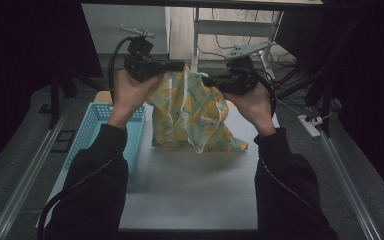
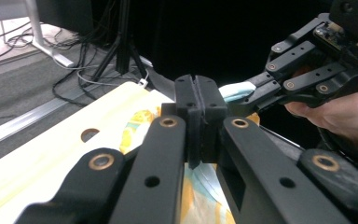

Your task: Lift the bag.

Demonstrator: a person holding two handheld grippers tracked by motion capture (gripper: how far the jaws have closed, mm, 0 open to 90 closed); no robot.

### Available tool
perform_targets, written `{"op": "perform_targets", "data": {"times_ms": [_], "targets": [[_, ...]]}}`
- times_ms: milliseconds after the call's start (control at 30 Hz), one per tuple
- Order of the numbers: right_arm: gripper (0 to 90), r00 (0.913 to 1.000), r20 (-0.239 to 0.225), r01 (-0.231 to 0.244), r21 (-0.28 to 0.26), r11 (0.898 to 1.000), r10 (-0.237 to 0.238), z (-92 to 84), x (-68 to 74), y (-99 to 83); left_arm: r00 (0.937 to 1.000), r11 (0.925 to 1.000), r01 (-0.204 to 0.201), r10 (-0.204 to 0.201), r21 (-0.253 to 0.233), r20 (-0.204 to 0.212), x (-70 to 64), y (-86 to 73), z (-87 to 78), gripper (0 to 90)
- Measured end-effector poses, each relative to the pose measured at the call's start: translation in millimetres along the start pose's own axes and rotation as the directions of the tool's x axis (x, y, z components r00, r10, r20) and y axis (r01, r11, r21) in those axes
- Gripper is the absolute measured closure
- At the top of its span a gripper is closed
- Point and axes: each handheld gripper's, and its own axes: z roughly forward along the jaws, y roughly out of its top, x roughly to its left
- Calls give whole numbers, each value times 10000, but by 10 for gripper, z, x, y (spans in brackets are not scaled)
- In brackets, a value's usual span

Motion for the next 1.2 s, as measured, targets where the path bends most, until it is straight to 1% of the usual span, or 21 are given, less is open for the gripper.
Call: {"op": "perform_targets", "data": {"times_ms": [167, 367, 433, 567, 633, 833, 933, 1100, 1200], "targets": [[894, 9999, 82, -144, 204, 9997, 142, 112, -51, -86, 9995, 9997, -10, 17, 237, -305, 53, -67, 95, 890], [892, 9997, 146, -194, 440, 9988, 187, 260, -83, -215, 9982, 9976, -86, 128, 693, -593, 128, -198, 250, 888], [891, 9996, 212, -193, 506, 9985, 182, 308, -93, -263, 9978, 9968, -88, 140, 790, -655, 158, -252, 298, 886], [889, 9992, 229, -340, 632, 9974, 326, 405, -122, -351, 9970, 9955, -72, 144, 947, -757, 219, -350, 377, 884], [889, 9991, 245, -354, 746, 9966, 336, 449, -133, -385, 9958, 9947, -106, 197, 1026, -889, 245, -389, 411, 884], [884, 9984, 334, -485, 1014, 9937, 453, 572, -164, -467, 9938, 9921, -102, 239, 1248, -1082, 305, -482, 506, 878], [876, 9980, 306, -583, 1074, 9925, 553, 612, -175, -500, 9935, 9911, -130, 278, 1325, -1102, 322, -518, 541, 871], [844, 9977, 263, -644, 994, 9930, 621, 630, -172, -522, 9931, 9913, -184, 333, 1301, -1129, 337, -545, 544, 827], [816, 9971, 222, -747, 938, 9928, 729, 622, -177, -530, 9919, 9900, -328, 491, 1370, -1170, 331, -557, 543, 760]]}}
